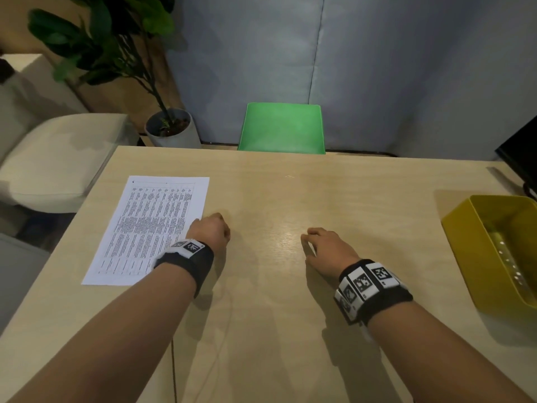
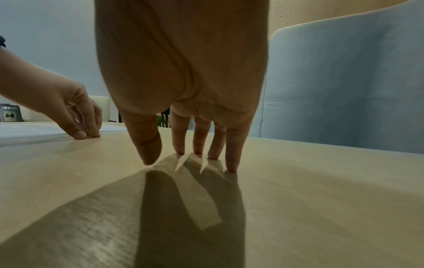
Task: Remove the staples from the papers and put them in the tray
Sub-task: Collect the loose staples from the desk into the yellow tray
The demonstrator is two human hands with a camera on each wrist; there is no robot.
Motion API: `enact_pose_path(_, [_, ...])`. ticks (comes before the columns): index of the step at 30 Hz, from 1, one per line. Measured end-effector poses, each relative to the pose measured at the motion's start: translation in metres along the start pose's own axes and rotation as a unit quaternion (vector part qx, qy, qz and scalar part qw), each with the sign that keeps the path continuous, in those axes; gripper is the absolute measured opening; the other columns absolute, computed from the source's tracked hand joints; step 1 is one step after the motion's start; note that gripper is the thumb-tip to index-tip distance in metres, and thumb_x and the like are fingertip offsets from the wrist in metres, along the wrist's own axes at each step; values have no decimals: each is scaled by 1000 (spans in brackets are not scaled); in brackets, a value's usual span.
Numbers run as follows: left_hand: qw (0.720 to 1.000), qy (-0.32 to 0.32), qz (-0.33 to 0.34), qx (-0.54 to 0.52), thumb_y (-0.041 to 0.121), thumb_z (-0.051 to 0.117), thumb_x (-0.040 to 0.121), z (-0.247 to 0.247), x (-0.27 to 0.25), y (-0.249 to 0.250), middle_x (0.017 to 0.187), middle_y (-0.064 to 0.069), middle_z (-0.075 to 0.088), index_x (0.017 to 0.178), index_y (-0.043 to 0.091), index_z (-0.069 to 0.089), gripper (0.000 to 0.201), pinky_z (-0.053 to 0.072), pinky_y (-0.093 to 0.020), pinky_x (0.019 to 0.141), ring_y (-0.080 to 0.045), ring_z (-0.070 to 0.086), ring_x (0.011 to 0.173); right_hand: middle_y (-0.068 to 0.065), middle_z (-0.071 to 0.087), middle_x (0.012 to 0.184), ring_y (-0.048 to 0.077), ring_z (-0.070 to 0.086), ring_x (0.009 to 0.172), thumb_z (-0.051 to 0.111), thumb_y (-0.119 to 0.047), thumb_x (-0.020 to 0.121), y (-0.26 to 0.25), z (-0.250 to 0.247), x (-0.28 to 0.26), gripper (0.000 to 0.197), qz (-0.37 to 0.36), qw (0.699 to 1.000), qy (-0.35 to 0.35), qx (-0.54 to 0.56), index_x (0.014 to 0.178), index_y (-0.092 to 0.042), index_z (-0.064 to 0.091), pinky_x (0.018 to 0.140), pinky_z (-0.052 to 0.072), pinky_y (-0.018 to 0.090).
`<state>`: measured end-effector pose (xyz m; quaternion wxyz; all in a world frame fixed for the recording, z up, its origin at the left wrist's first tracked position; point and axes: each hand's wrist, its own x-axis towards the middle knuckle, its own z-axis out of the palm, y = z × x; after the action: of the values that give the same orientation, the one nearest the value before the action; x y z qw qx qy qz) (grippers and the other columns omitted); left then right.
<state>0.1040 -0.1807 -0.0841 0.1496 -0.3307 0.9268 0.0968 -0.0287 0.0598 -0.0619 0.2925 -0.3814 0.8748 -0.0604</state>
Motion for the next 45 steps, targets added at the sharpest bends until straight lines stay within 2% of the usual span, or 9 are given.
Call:
enact_pose_path(2, [1000, -7, 1, -22, 25, 61, 86, -2, 0, -2, 113, 1, 59, 99, 20, 69, 16, 46, -31, 88, -25, 61, 101, -7, 25, 155, 20, 27, 139, 54, -21, 92, 0, 0, 1, 50, -2, 1000, 2, -1, 141, -26, 43, 109, 36, 37])
enact_pose_path(4, [999, -3, -2, -32, 26, 60, 87, -4, -2, -1, 111, -2, 62, 96, 18, 69, 15, 49, -32, 84, -26, 62, 99, -7, 25, 155, 20, 27, 139, 54, -21, 92, 1, 0, 1, 52, -2, 1000, 3, -2, 142, -26, 41, 109, 36, 36])
enact_pose_path(12, [999, 12, 32, 29, 17, 49, 91, -9, -14, 7, 115, -5, 56, 101, 17, 63, 17, 42, -35, 88, -26, 55, 107, -7, 28, 154, 19, 31, 137, 54, -22, 92, 3, 0, 3, 43, -5, 1000, -1, -4, 135, -26, 49, 107, 38, 36])
enact_pose_path(19, [991, 44, 71, -102, 11, 45, 94, -41, -13, 45, 112, -9, 56, 100, 11, 62, 18, 45, -38, 88, -30, 58, 102, -3, 52, 133, 18, 53, 116, 45, -29, 95, 12, -12, -5, 32, 19, 1000, -2, 10, 125, -26, 58, 95, 46, 35])
enact_pose_path(26, [972, 64, 177, -140, 18, 48, 97, -77, -18, 145, 112, -11, 58, 103, 10, 64, 19, 45, -38, 87, -31, 59, 100, -2, 56, 132, 19, 55, 116, 53, -25, 92, 42, -43, -33, 35, 72, 996, 21, 45, 127, -25, 57, 94, 48, 33])
enact_pose_path(33, [944, 69, 274, -170, 16, 49, 95, -93, -40, 256, 111, -10, 62, 103, 12, 62, 17, 44, -35, 83, -29, 59, 99, 1, 67, 109, 22, 61, 99, 52, -19, 89, 89, -92, -75, 21, 120, 978, 148, 82, 103, -22, 67, 83, 51, 33])
enact_pose_path(37, [925, 61, 320, -196, 17, 52, 92, -92, -53, 317, 103, -9, 67, 98, 13, 61, 11, 48, -36, 79, -29, 61, 94, 0, 64, 93, 22, 59, 87, 52, -21, 88, 136, -116, -114, 14, 215, 951, 203, 95, 91, -24, 65, 73, 50, 30])
enact_pose_path(41, [908, 38, 371, -192, 12, 53, 90, -84, -67, 377, 101, -8, 67, 95, 13, 62, 10, 47, -34, 78, -28, 61, 92, 0, 64, 90, 20, 59, 83, 58, -26, 87, 188, -117, -160, 5, 281, 935, 184, 116, 87, -23, 62, 76, 53, 34])
enact_pose_path(45, [899, 12, 396, -187, 6, 49, 87, -73, -72, 421, 98, -9, 67, 89, 13, 65, 18, 44, -31, 75, -27, 60, 91, -1, 66, 104, 20, 60, 92, 64, -46, 80, 218, -98, -187, 32, 309, 939, 119, 93, 106, -28, 63, 77, 49, 31])
